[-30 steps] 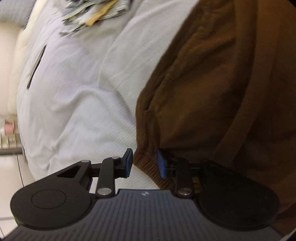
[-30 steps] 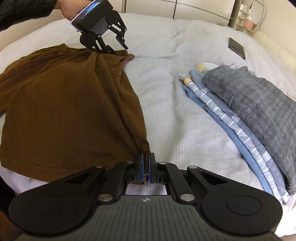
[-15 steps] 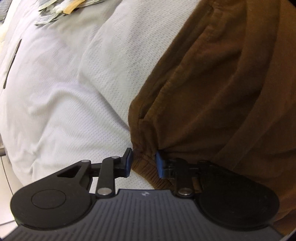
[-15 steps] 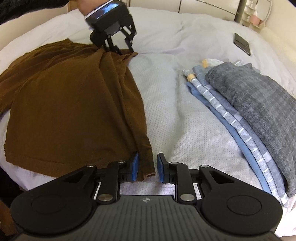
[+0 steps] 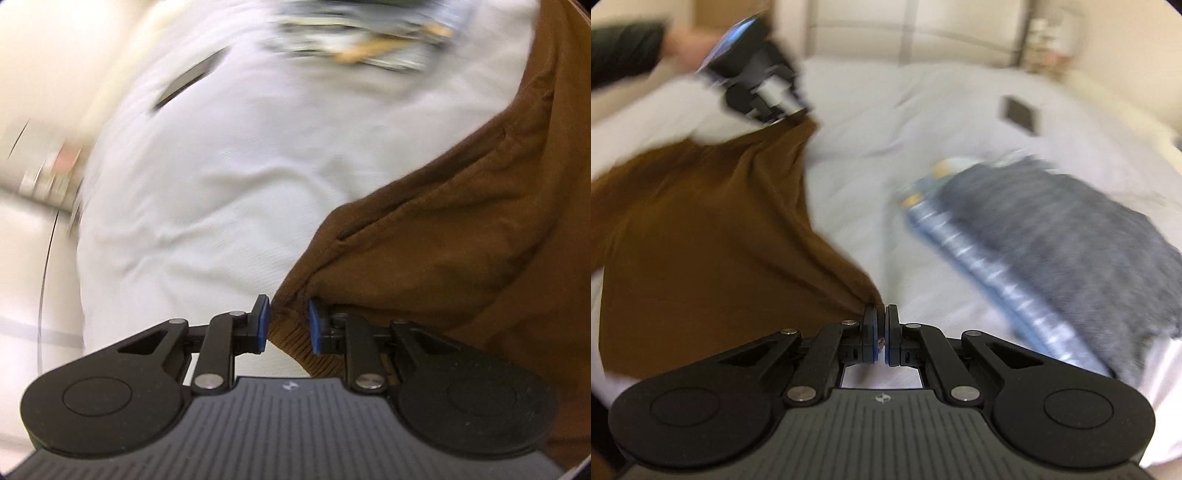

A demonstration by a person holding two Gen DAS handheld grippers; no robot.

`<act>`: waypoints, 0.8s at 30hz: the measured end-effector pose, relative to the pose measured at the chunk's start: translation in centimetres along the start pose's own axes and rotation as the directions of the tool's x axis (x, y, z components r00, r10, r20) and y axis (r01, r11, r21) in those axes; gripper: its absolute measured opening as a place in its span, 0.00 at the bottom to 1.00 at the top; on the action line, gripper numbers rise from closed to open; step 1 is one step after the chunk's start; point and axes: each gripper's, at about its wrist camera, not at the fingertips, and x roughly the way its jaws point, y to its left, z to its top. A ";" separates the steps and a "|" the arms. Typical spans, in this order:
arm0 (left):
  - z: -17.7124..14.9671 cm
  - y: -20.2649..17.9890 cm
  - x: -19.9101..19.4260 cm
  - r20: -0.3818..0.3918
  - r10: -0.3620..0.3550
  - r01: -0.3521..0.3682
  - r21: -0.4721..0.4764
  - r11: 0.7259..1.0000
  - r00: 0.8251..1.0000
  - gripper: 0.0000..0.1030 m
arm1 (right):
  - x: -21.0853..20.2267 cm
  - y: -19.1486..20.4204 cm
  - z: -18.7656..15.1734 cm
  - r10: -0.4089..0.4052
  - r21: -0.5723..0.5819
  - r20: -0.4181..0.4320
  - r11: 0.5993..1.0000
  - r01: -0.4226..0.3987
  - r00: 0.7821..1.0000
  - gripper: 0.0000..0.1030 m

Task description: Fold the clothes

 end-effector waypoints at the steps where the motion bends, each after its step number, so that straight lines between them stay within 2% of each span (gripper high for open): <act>1: 0.0 -0.2 0.6 -0.022 -0.004 0.004 -0.022 1.000 1.000 0.18 | 0.7 -0.1 -0.1 -0.014 0.015 -0.010 1.000 0.014 1.000 0.00; 3: -0.1 -1.1 1.9 -0.067 -0.021 0.018 -0.048 0.999 0.998 0.18 | 1.6 0.0 -0.5 -0.023 0.022 -0.034 0.999 0.024 0.999 0.00; 6: -0.3 -2.5 3.1 -0.096 -0.009 0.005 -0.036 0.999 0.995 0.18 | 2.1 -0.1 -0.9 -0.022 0.049 -0.044 0.998 0.024 0.999 0.00; 7: -0.5 -2.4 2.9 -0.096 -0.002 -0.003 -0.049 0.999 0.995 0.18 | 2.1 -0.4 -1.0 -0.027 0.069 -0.042 0.997 0.030 0.999 0.00; 10: -1.2 -1.7 1.5 -0.084 0.021 -0.031 -0.115 0.993 0.996 0.25 | 2.2 -0.8 -1.3 -0.069 0.097 -0.056 0.993 0.074 0.996 0.18; 13: -1.8 -0.8 -0.1 -0.072 0.040 -0.053 -0.182 0.982 0.997 0.32 | 0.9 -0.2 -1.5 -0.106 0.077 -0.029 0.991 0.108 0.994 0.18; 15: -2.2 -0.1 -2.0 -0.062 0.051 -0.064 -0.235 0.970 0.997 0.32 | 0.0 0.5 -1.6 -0.116 0.061 -0.004 0.991 0.116 0.993 0.17; 18: -3.5 0.0 -6.7 -0.055 0.092 -0.105 -0.315 0.943 0.994 0.32 | -1.5 2.4 -2.0 -0.080 0.035 0.030 0.996 0.079 0.996 0.17; 21: -5.4 -0.7 -12.3 -0.055 0.137 -0.148 -0.402 0.904 0.989 0.32 | -2.3 4.8 -2.5 0.044 0.031 0.039 0.999 -0.045 0.998 0.19; 24: -8.5 -2.9 -17.5 -0.081 0.150 -0.170 -0.477 0.862 0.985 0.33 | -2.8 7.4 -3.4 0.138 0.015 0.025 0.990 -0.139 0.990 0.24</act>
